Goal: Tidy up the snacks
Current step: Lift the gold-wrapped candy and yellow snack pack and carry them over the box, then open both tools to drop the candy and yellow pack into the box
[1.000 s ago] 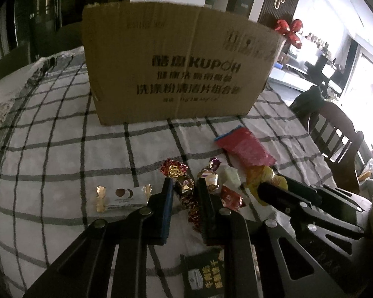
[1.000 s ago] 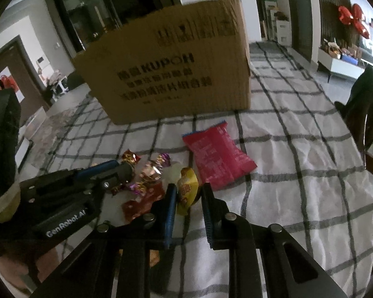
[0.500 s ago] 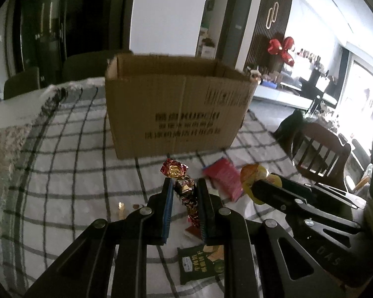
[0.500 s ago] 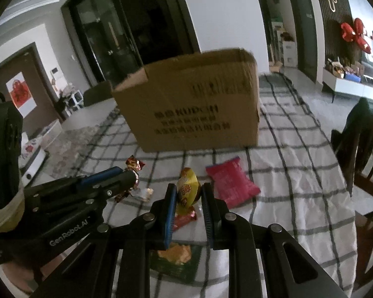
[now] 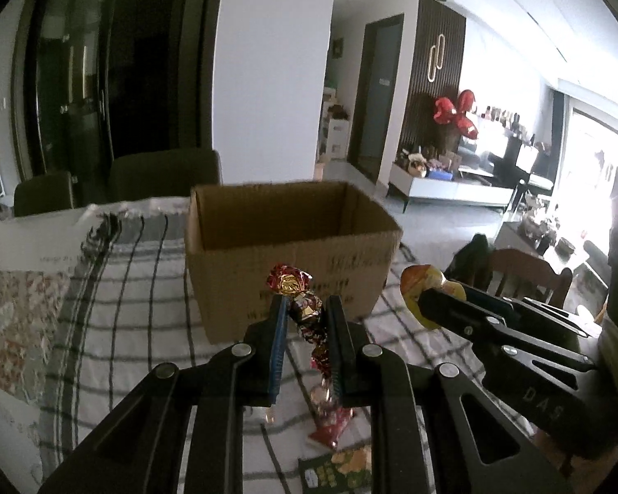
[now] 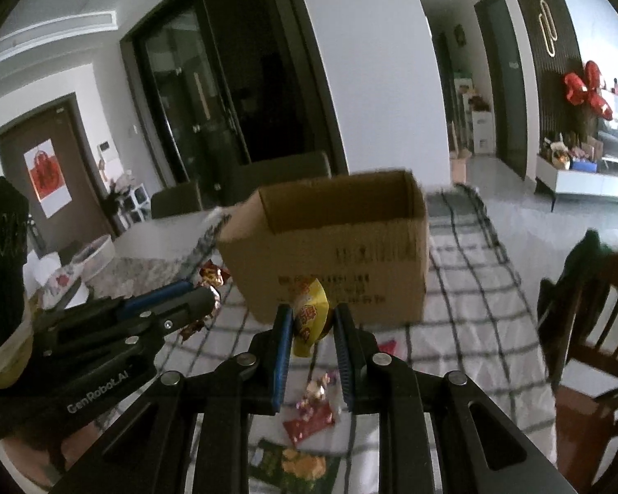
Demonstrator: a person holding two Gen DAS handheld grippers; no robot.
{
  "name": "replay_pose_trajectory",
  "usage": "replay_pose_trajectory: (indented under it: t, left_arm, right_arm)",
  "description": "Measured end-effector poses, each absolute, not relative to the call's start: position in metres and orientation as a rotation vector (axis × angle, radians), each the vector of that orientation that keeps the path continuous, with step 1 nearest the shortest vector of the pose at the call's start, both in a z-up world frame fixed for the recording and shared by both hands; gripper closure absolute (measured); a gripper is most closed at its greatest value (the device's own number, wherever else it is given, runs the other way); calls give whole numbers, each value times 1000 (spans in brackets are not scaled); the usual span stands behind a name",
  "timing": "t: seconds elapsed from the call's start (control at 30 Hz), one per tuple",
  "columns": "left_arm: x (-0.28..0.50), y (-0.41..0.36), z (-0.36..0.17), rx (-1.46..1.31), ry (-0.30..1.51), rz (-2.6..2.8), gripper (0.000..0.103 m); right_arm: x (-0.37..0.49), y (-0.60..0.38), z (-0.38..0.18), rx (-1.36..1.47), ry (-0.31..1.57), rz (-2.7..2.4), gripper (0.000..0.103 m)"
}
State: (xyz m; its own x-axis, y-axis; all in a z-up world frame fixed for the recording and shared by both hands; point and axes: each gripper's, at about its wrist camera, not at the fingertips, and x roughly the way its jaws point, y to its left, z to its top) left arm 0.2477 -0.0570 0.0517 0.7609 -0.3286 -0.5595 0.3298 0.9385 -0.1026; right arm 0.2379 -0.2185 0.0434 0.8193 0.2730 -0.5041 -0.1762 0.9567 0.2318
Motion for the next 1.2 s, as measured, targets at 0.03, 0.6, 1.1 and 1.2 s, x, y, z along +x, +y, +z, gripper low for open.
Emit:
replay_pose_trajectory:
  t: [0.03,0.6,1.1,1.2]
  left_arm:
    - [250,-57,55,2,602,-357,83]
    - [306,-61,89,42,544,-339,83]
    - [374,-67,71,60,591,-328,83]
    - [385,-66,66,53,608,-322,76]
  right_arm:
    - [239,-218,47,177,553,241,81]
    - [296,-222,86,137,479,235,81]
    - [356,-227,74,127,523,217,81]
    - [366,-227,70,131,540,203,81]
